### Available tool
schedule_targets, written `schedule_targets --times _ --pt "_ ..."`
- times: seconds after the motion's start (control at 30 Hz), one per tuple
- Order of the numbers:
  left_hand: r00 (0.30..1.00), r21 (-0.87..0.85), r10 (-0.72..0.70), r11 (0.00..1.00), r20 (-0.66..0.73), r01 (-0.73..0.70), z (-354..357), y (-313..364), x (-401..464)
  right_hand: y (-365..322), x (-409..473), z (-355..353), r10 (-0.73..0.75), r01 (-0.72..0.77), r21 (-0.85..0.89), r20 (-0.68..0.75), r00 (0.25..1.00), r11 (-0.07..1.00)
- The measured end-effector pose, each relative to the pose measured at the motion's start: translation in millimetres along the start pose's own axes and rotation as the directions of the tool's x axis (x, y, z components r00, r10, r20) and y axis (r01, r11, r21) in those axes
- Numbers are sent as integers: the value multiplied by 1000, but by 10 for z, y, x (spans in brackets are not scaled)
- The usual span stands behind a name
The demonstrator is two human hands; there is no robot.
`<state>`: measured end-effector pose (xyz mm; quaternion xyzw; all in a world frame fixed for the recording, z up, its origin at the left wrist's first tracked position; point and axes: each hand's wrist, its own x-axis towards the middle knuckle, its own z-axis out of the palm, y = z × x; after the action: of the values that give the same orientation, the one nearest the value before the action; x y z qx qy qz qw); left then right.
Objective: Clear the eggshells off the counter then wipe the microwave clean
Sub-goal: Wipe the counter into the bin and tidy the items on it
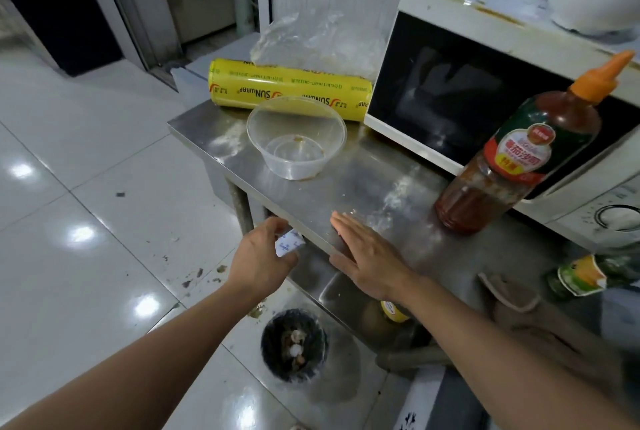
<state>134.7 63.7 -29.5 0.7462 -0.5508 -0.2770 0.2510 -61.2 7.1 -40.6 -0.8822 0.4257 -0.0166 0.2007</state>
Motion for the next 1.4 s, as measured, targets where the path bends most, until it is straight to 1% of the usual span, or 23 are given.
schedule_targets --times 0.07,0.1,0.17,0.2,0.27,0.33,0.47,0.57,0.6,0.67,0.73,0.83,0.97,1.03,1.07,1.13,1.2,1.3,1.4 --pt "1000 -2 8 1000 21 -8 8 14 -17 -62 -73 5 42 -42 70 -6 999 997" --pt "999 1 10 1000 36 -10 14 14 -25 -79 -81 -16 75 -70 122 -37 997 990" --pt "998 9 22 1000 65 -22 15 -9 -37 -72 -46 -95 177 -152 196 -122 977 969" --pt "996 14 31 999 78 -32 8 -36 -39 -53 -13 -143 251 -219 210 -136 959 953" --pt "993 22 54 998 101 -56 -22 -113 -45 -27 49 -202 392 -372 188 -80 917 909" --pt "990 20 79 996 121 -82 -73 -200 -46 -79 66 -165 444 -436 144 -28 896 889" --pt "978 16 140 989 153 -144 -206 -375 -25 -366 -43 60 382 -370 159 -53 922 915" --pt "969 -2 175 984 176 -177 -275 -493 -37 -527 -150 177 368 -333 245 -115 923 911" --pt "967 -7 181 983 181 -182 -281 -529 -48 -557 -174 185 394 -343 274 -162 905 899" --pt "965 -16 181 983 188 -181 -262 -593 -63 -585 -196 165 461 -377 305 -278 843 874" --pt "965 -22 180 984 193 -180 -211 -659 -68 -605 -211 140 494 -396 318 -347 798 862" --pt "962 -36 176 984 211 -172 -113 -745 -83 -702 -251 154 482 -379 313 -393 783 871" --pt "962 -38 185 983 202 -181 38 -831 -120 -899 -391 300 464 -282 400 -488 740 872" --pt "963 -36 185 983 194 -181 128 -895 -147 -951 -481 453 491 -274 456 -472 732 847" --pt "965 -32 179 984 193 -176 181 -940 -166 -964 -517 552 502 -278 479 -442 743 833" --pt "969 -9 139 990 207 -140 299 -1048 -204 -954 -574 787 520 -313 505 -343 782 804" --pt "970 25 91 995 225 -100 439 -1180 -239 -887 -604 1055 553 -385 505 -236 799 772" --pt "969 43 53 997 242 -65 702 -1428 -251 -726 -594 1468 613 -449 554 -145 777 701" --pt "967 57 17 998 256 -32 1042 -1763 -230 -542 -527 1926 628 -454 592 -116 769 666"
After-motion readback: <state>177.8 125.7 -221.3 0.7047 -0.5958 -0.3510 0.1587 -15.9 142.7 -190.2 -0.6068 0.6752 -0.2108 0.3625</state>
